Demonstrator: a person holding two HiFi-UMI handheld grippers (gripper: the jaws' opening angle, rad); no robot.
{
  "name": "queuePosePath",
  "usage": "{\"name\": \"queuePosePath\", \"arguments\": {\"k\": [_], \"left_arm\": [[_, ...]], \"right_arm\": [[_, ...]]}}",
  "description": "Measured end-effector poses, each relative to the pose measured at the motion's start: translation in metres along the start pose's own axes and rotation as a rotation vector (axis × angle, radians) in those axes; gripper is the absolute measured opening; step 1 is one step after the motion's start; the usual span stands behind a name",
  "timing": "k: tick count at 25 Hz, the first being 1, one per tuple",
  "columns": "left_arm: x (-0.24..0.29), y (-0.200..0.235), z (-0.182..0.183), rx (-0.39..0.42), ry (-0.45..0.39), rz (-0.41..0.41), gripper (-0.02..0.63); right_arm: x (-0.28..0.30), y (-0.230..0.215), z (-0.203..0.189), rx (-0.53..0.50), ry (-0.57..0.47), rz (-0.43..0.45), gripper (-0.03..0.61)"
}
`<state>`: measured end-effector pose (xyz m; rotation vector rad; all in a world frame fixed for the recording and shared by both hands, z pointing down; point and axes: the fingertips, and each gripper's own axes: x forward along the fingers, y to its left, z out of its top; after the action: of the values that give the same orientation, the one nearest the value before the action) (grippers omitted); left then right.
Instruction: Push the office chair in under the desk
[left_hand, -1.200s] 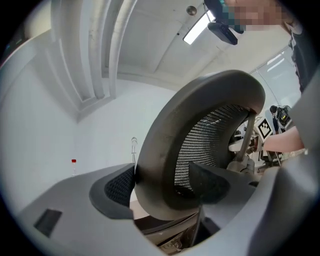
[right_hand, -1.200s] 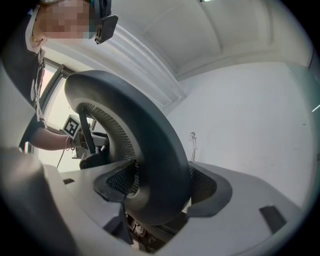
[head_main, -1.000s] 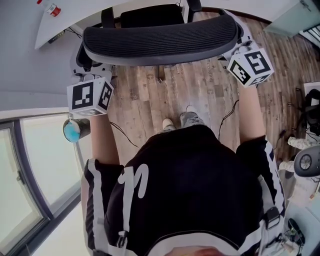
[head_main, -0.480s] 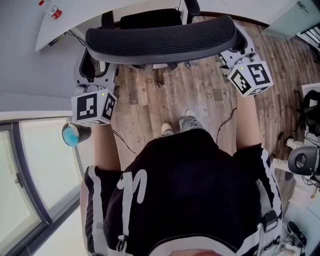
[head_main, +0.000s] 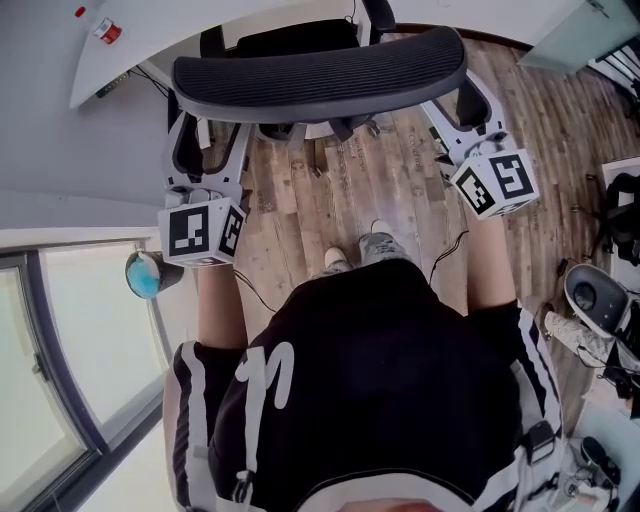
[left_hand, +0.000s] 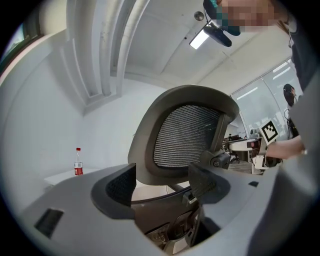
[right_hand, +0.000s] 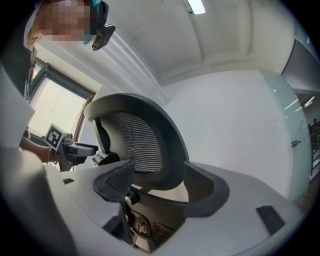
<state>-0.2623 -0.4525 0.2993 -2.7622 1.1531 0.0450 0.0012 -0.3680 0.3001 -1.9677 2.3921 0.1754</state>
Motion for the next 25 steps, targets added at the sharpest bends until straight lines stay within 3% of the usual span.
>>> {"name": "queuePosePath", "arguments": {"k": [10, 18, 23, 25], "left_arm": [[-0.014, -0.020, -0.015, 0.006, 0.029, -0.036, 0.327], [-0.022, -0.031, -0.027, -0.014, 0.043, -0.039, 0.279], [-0.030, -0.035, -0.034, -0.031, 0.057, -0.031, 0.259], [-0.033, -0.038, -0.036, -0.034, 0.061, -0.035, 0.256]], "right_arm": [[-0.014, 0.037, -0.014, 0.013, 0.008, 0.044, 0.314], [-0.021, 0.056, -0.026, 0.039, 0.026, 0.072, 0.309], [-0.027, 0.063, -0.031, 0.059, 0.013, 0.048, 0.271], [-0.029, 0.067, -0.034, 0.059, 0.013, 0.039, 0.204]]}}
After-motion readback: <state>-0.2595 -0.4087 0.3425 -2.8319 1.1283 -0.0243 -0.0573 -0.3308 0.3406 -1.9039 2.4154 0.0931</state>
